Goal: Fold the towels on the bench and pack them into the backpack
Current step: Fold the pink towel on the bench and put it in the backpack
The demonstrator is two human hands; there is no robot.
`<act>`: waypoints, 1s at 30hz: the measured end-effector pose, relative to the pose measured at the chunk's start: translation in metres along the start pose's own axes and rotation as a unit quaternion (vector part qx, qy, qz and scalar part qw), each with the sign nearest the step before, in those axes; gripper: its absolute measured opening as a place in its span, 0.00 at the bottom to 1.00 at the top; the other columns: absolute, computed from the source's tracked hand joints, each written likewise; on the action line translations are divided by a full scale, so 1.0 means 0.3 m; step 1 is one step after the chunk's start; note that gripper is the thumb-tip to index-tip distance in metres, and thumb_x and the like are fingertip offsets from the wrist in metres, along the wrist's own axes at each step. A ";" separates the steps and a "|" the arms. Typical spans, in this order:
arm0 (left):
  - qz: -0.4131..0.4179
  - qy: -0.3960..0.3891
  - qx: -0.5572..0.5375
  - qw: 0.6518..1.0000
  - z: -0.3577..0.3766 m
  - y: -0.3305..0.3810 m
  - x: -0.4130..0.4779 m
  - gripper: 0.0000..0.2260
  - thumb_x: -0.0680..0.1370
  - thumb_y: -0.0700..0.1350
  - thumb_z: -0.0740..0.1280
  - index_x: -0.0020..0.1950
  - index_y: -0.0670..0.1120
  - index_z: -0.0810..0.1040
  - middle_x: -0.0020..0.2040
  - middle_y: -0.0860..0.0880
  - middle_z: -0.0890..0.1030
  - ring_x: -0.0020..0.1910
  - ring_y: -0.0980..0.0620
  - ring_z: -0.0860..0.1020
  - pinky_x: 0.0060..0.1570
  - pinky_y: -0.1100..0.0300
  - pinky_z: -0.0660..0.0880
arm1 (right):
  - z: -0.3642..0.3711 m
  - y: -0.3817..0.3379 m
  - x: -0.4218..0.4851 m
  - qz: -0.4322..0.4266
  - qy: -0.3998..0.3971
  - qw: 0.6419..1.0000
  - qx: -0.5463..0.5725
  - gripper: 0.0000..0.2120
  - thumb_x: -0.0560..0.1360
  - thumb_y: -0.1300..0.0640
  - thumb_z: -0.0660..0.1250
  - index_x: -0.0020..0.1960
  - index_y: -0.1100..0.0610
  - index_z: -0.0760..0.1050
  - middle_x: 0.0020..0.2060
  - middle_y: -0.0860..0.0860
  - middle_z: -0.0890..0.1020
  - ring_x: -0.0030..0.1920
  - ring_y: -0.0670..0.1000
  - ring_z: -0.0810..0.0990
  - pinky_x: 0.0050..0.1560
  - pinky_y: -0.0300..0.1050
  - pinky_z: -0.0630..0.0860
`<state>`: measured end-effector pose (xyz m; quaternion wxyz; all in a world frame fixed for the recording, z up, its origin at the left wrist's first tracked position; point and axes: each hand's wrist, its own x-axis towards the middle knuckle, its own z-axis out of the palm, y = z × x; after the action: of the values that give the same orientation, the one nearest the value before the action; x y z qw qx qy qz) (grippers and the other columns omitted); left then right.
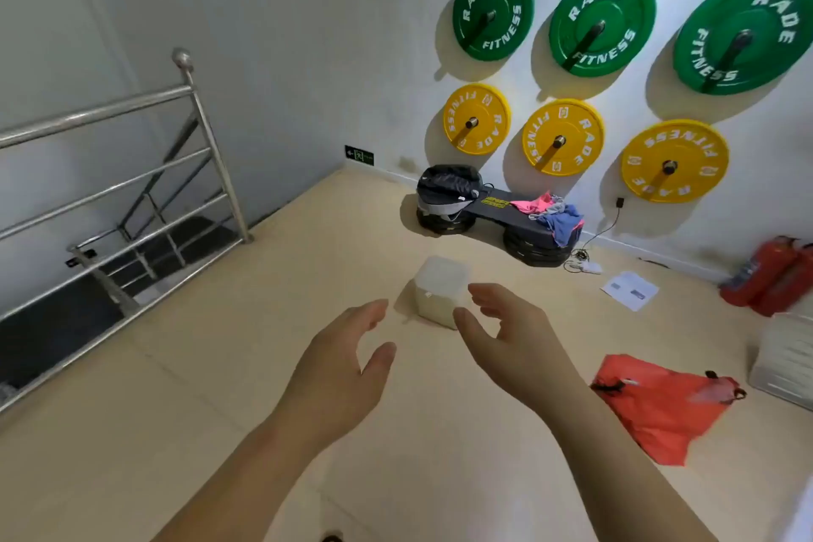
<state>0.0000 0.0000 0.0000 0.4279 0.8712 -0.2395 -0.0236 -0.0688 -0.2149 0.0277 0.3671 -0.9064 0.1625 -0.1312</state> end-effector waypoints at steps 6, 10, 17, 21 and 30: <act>-0.007 -0.030 -0.005 1.000 0.059 -0.242 0.750 0.19 0.81 0.49 0.66 0.73 0.55 0.73 0.65 0.66 0.76 0.64 0.68 0.73 0.66 0.63 0.72 | 0.165 0.123 0.710 0.059 0.000 0.998 0.015 0.22 0.78 0.44 0.67 0.70 0.47 0.74 0.63 0.44 0.81 0.61 0.44 0.79 0.60 0.45 0.77; 0.006 -0.073 0.005 0.997 0.133 -0.262 1.269 0.18 0.82 0.48 0.65 0.72 0.55 0.74 0.61 0.68 0.75 0.62 0.65 0.74 0.62 0.65 0.72 | 0.134 0.198 1.164 0.087 0.023 0.996 0.009 0.21 0.78 0.44 0.67 0.69 0.46 0.74 0.61 0.42 0.81 0.60 0.43 0.79 0.60 0.44 0.76; 0.067 -0.190 0.016 0.979 0.485 -0.243 2.095 0.20 0.82 0.50 0.64 0.74 0.57 0.71 0.67 0.67 0.73 0.66 0.65 0.72 0.66 0.66 0.69 | 0.028 0.524 1.839 0.183 0.043 0.980 0.060 0.21 0.78 0.43 0.68 0.69 0.47 0.75 0.56 0.43 0.82 0.55 0.42 0.80 0.55 0.37 0.75; 0.081 -0.214 0.026 0.973 0.712 -0.257 2.547 0.19 0.82 0.49 0.64 0.74 0.56 0.72 0.67 0.67 0.74 0.67 0.67 0.71 0.67 0.67 0.68 | 0.004 0.767 2.277 0.210 0.053 0.973 0.077 0.20 0.78 0.46 0.68 0.68 0.49 0.76 0.55 0.45 0.82 0.55 0.42 0.81 0.53 0.36 0.73; 0.052 -0.223 0.025 0.973 0.953 -0.297 3.490 0.18 0.81 0.51 0.65 0.72 0.55 0.74 0.66 0.62 0.77 0.65 0.65 0.73 0.66 0.62 0.72 | -0.084 0.987 3.245 0.212 0.002 0.975 0.073 0.18 0.78 0.46 0.67 0.66 0.50 0.78 0.53 0.44 0.83 0.53 0.39 0.80 0.52 0.35 0.75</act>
<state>0.8908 -0.6218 -0.0766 0.3423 0.8409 -0.3742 -0.1887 0.7520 -0.8119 -0.0490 0.4512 -0.8219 0.3417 -0.0637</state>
